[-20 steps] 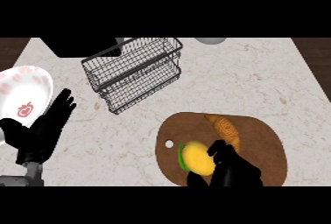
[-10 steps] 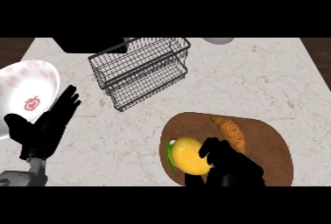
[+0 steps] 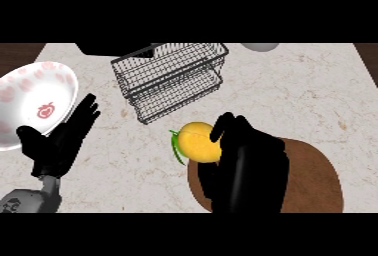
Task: Pick the lemon from the cutting board and place it in the tiered basket
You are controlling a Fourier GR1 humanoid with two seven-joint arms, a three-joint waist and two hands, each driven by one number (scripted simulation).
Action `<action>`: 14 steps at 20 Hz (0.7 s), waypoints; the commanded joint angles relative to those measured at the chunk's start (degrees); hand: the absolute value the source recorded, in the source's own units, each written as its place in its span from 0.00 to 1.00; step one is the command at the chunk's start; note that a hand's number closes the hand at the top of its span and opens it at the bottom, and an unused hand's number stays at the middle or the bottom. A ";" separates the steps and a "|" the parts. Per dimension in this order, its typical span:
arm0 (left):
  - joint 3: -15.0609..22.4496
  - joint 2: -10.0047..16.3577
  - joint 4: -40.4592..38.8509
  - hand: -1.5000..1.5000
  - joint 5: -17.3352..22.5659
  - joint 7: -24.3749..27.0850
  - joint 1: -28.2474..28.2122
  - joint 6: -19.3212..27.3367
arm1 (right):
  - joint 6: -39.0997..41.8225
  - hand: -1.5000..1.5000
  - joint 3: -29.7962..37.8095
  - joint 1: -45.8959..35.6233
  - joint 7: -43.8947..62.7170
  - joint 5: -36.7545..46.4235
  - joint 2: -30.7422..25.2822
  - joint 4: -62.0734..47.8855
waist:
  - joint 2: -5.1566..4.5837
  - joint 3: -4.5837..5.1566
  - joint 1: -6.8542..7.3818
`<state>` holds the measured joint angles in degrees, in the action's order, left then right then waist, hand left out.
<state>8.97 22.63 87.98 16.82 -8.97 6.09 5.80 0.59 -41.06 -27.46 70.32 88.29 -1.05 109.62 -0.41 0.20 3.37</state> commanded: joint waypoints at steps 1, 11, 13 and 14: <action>0.00 0.46 -0.07 0.50 0.34 -0.66 0.82 -1.18 | -0.71 1.00 5.64 -9.09 13.18 -5.76 1.00 -6.83 | -0.27 -0.02 1.11; 1.27 -1.56 -1.11 0.50 -0.82 -0.59 2.77 -0.56 | -4.40 1.00 14.50 -22.63 14.68 -15.26 1.01 -24.62 | -0.49 -0.02 2.51; 1.44 -2.57 -1.27 0.50 -2.02 -0.48 3.28 1.33 | -5.44 1.00 16.95 -25.53 14.11 -17.18 1.01 -27.08 | -0.40 -0.06 1.97; 1.04 -1.79 -2.43 0.50 -0.81 -0.97 4.29 -0.70 | -6.27 1.00 15.97 -26.46 14.87 -18.25 1.02 -28.99 | -0.71 0.01 2.78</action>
<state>10.28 20.87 86.60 15.66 -9.52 8.98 5.76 -1.85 -26.51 -49.01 70.89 73.48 -0.74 86.86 -0.86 0.18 5.62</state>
